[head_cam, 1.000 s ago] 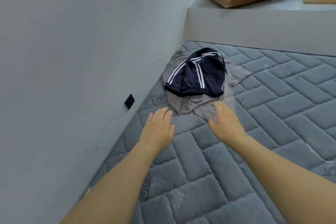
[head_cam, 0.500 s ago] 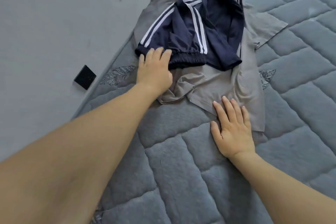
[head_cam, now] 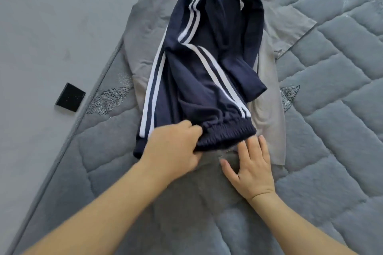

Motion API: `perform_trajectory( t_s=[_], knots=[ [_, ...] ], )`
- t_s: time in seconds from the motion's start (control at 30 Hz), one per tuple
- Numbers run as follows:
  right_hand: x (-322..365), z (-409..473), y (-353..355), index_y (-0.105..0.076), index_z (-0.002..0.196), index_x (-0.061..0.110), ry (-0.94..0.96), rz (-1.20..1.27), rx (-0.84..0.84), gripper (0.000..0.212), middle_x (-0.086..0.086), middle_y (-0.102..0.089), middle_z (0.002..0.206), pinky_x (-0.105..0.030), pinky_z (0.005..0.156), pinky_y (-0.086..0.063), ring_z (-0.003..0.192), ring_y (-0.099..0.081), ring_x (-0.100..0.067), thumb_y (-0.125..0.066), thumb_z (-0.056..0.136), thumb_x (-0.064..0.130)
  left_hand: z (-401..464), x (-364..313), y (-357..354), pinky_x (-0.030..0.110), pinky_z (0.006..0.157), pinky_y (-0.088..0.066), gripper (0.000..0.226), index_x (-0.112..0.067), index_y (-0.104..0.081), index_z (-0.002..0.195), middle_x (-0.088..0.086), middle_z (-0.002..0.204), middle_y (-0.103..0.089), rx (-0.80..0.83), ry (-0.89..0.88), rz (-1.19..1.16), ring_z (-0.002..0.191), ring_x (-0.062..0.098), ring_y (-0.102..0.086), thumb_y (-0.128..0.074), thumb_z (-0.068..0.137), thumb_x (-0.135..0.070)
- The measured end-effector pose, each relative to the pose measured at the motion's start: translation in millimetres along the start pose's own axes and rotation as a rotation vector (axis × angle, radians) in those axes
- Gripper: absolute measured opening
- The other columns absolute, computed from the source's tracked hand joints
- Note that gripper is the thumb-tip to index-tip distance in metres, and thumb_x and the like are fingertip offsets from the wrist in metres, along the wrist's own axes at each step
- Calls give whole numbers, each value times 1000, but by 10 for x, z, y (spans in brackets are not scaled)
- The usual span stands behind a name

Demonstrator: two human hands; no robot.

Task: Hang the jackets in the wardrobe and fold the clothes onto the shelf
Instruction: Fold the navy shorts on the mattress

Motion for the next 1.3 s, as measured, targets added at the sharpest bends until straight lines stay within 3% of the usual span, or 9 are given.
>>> perform_trajectory(
  t_s=[0.07, 0.13, 0.23, 0.43, 0.57, 0.7, 1.03, 1.17, 1.3],
  knots=[
    [8, -6, -19, -51, 141, 9, 15, -30, 36, 73, -18, -34, 154, -49, 120, -16, 146, -27, -28, -48, 83, 54, -498, -128, -261, 28, 45, -34, 39, -24, -63, 89, -4, 75, -54, 30, -5, -31, 59, 24, -57, -79, 57, -39],
    [0, -17, -39, -43, 146, 10, -8, -34, 57, 79, -14, -26, 159, -48, 121, -15, 149, -20, -23, -45, 83, 57, -944, -139, -529, 38, 65, -46, 56, -17, -63, 117, 1, 95, -60, -35, -19, -29, 80, 25, -57, -73, 64, -34],
    [-17, -21, 37, -41, 145, 5, -26, 93, -41, 85, -17, -28, 157, -53, 118, -20, 145, -28, -27, -51, 79, 57, -1227, -21, -756, 40, 95, -36, 64, -16, -48, 132, 4, 121, -50, -161, 45, 16, 105, 27, -49, -56, 72, -38],
    [59, -72, 99, -34, 144, 14, 93, 88, -160, 81, -21, -33, 152, -56, 117, -20, 141, -33, -31, -57, 79, 57, -1204, 6, -892, 44, 119, -20, 61, -19, -49, 134, 7, 120, -47, -246, 44, -15, 112, 29, -47, -58, 76, -37],
    [166, -86, 131, -46, 138, 25, 206, 38, -197, 55, -8, -31, 152, -61, 113, -23, 138, -40, -34, -54, 87, 46, -1163, 22, -896, 45, 120, -19, 60, -19, -48, 132, 8, 119, -46, -270, 49, -34, 111, 30, -46, -57, 76, -38],
    [171, -92, 105, -68, 111, 17, 243, 25, -175, 31, -10, -43, 150, -61, 110, -27, 137, -42, -35, -52, 91, 36, -1150, 25, -913, 46, 119, -18, 63, -18, -45, 135, 7, 120, -43, -266, 49, -42, 111, 30, -43, -55, 76, -39],
    [291, -229, 198, -66, 112, 8, 193, 43, -34, 24, -6, -55, 141, -53, 112, -28, 134, -45, -33, -62, 89, 16, -1257, 239, -795, 49, 122, -9, 69, -12, -50, 141, 13, 136, -48, -323, 296, -35, 132, 35, -40, -53, 79, -42],
    [263, -825, 309, -67, 107, 5, 137, -43, -23, 25, -9, -65, 122, -46, 101, -39, 116, -57, -33, -58, 84, 12, -1299, 157, -740, 49, 113, -28, 49, -6, -62, 127, 17, 121, -58, -262, 330, -46, 115, 39, -50, -63, 80, -22],
    [248, -1631, 571, -63, 79, 6, 95, -186, 21, 10, -15, -62, 88, -45, 83, -45, 82, -59, -38, -63, 71, 10, -1802, -242, -708, 44, 85, -35, 18, -4, -62, 97, 19, 96, -58, -122, 328, 55, 89, 38, -51, -59, 85, -18]
  ],
)
Point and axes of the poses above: each hand's wrist, its own z-axis towards the middle knuckle, its own y-axis out of the back of the hand, x = y × z, the point moved 9 cm from there along z, towards the middle knuckle
